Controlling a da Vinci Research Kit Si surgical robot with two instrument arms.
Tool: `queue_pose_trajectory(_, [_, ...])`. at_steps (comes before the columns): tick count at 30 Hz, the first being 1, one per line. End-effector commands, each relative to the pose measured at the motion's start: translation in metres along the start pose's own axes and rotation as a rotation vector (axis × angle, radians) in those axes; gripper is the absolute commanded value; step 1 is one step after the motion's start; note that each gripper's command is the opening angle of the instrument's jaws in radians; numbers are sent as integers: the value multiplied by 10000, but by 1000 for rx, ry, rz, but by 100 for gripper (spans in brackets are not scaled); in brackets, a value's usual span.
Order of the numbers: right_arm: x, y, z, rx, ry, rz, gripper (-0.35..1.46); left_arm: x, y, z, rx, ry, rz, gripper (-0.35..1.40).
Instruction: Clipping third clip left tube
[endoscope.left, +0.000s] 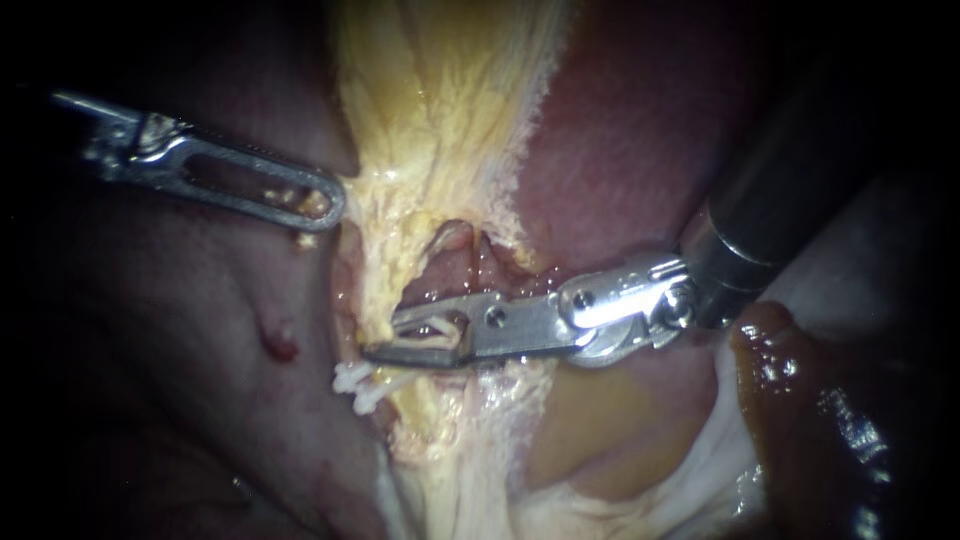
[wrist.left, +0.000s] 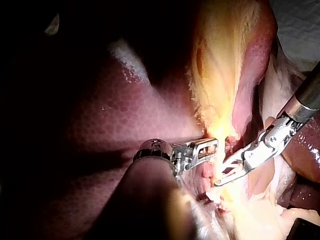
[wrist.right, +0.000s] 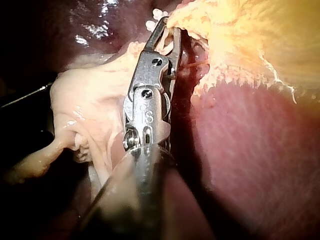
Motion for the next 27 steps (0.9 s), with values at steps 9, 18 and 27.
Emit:
queue_pose_trajectory(9, [0, 0, 0, 0, 0, 0, -5, 0, 0, 0, 0, 0, 0, -35])
queue_pose_trajectory(18, [-1, 2, 2, -10, 41, 40, 45, 0, 0, 0, 0, 0, 0, -35])
queue_pose_trajectory(27, [-3, -2, 5, 15, 69, 56, 49, 0, 0, -1, 0, 0, 0, -35])
